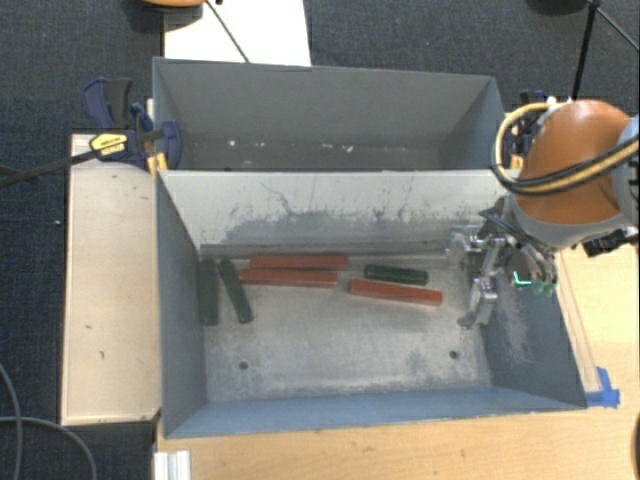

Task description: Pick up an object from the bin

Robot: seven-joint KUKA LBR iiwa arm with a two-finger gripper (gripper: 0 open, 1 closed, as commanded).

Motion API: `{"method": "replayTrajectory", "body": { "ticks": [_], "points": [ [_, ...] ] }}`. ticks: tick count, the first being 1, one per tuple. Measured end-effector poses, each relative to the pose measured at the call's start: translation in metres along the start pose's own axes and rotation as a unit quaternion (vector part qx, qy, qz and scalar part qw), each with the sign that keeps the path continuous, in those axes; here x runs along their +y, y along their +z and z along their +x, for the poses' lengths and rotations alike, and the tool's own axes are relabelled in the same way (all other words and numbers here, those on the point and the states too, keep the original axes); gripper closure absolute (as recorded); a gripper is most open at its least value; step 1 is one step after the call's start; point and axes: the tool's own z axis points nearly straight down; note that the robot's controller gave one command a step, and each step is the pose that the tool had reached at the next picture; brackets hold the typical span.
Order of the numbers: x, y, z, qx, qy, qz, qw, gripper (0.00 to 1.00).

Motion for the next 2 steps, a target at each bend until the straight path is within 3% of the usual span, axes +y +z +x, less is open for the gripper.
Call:
{"method": "replayTrajectory", "body": {
  "ticks": [1, 2],
  "points": [
    [0.0, -0.004, -0.002, -0.0037, -0.001, 0.001, 1.0, 0.0],
    [0.007, 0.017, -0.013, -0.0081, 0.072, 0.001, 0.9974, 0.0]
  ]
}}
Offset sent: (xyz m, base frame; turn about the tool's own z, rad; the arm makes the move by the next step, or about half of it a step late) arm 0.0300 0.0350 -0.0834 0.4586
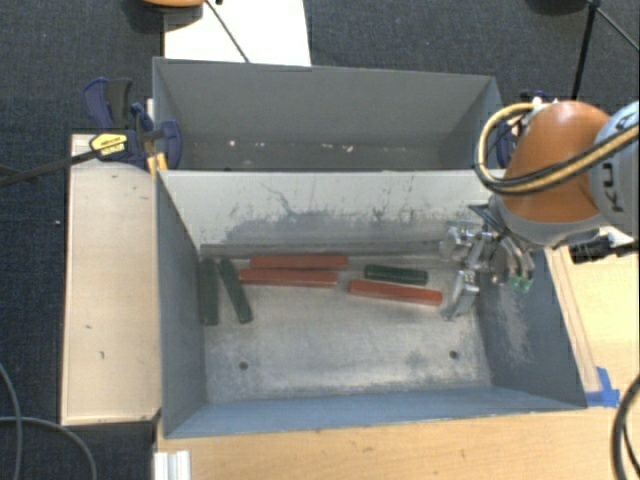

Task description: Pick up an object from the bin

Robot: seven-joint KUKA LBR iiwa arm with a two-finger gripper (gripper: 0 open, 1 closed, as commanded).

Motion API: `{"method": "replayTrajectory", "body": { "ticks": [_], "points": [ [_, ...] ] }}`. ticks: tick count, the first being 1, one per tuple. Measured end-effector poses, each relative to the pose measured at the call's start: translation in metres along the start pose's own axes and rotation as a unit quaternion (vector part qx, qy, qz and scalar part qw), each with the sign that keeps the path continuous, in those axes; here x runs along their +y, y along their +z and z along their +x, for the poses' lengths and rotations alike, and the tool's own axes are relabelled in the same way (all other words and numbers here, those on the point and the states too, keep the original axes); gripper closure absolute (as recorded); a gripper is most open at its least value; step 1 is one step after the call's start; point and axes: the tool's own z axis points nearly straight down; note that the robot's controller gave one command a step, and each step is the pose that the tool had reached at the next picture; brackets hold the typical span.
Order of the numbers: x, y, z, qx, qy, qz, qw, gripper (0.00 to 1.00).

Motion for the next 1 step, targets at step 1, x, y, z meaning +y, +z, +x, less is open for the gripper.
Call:
{"method": "replayTrajectory", "body": {
  "ticks": [1],
  "points": [
    [-0.0003, 0.0406, -0.0027, 0.0069, 0.107, -0.001, 0.9942, 0.0]
  ]
}}
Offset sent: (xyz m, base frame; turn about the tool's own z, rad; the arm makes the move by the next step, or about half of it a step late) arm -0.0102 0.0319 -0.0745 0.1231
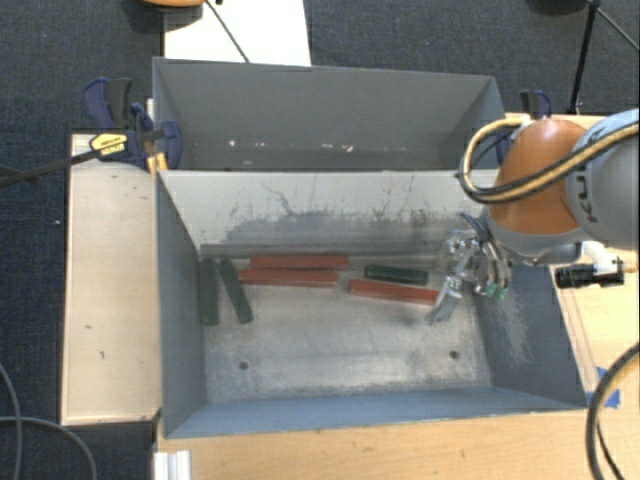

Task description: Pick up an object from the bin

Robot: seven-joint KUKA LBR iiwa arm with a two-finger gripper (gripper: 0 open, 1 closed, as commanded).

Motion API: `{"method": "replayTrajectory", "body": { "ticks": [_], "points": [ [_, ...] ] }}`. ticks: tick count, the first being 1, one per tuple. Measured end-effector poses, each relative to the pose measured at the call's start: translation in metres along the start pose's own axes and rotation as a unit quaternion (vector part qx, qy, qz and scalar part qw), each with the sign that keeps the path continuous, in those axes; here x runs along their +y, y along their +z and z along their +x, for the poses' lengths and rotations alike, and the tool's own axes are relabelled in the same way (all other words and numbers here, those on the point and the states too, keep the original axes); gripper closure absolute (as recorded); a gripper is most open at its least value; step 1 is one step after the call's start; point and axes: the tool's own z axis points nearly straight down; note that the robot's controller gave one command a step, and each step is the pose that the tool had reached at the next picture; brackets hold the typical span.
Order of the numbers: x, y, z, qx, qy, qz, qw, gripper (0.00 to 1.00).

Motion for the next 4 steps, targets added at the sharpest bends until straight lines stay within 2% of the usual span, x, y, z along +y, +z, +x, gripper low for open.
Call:
{"method": "replayTrajectory", "body": {
  "ticks": [1, 2, 3, 4],
  "points": [
    [-0.003, 0.005, 0.0, -0.0021, -0.023, 0.001, 0.9997, 0.0],
    [-0.014, 0.001, 0.018, -0.0011, -0.178, 0.0, 0.984, 0.0],
    [-0.011, 0.021, -0.001, -0.0035, -0.172, 0.001, 0.9851, 0.0],
    [0.02, 0.028, 0.006, -0.0014, -0.214, 0.001, 0.9767, 0.0]
  ]
}}
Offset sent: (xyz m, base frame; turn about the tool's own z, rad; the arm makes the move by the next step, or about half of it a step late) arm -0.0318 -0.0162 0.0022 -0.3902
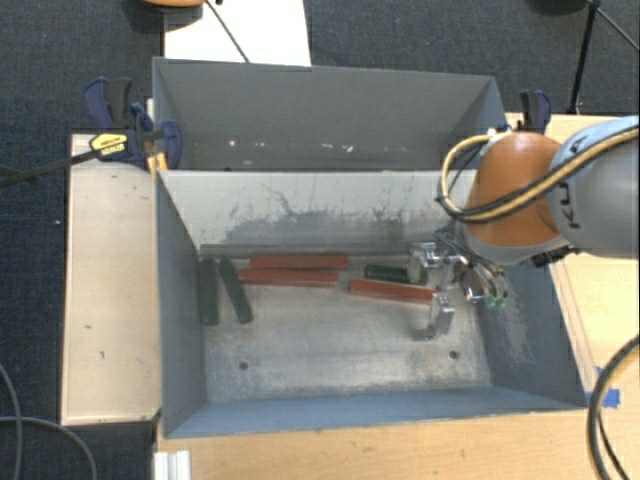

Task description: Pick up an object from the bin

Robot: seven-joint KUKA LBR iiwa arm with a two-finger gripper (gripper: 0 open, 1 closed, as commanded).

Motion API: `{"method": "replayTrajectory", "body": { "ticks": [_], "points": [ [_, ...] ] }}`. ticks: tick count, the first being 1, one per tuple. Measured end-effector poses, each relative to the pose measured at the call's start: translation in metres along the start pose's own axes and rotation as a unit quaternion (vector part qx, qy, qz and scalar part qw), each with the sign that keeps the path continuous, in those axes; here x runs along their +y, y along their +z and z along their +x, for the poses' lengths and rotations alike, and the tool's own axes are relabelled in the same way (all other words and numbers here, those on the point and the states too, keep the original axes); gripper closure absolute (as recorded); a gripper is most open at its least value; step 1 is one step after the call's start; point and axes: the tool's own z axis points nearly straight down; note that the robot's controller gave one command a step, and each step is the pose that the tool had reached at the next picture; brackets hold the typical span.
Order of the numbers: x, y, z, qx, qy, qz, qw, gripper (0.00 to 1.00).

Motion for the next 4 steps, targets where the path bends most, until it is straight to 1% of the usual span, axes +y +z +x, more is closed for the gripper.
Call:
{"method": "replayTrajectory", "body": {
  "ticks": [1, 2, 3, 4],
  "points": [
    [0.017, 0.004, 0.006, 0.0013, 0.082, 0.0, 0.9966, 1.0],
    [0.017, 0.004, 0.006, 0.0013, 0.082, 0.0, 0.9966, 1.0],
    [0.003, -0.069, 0.008, -0.0005, 0.092, 0.0, 0.9957, 1.0],
    [0.003, -0.069, 0.008, -0.0005, 0.092, 0.0, 0.9958, 1.0]
  ]
}}
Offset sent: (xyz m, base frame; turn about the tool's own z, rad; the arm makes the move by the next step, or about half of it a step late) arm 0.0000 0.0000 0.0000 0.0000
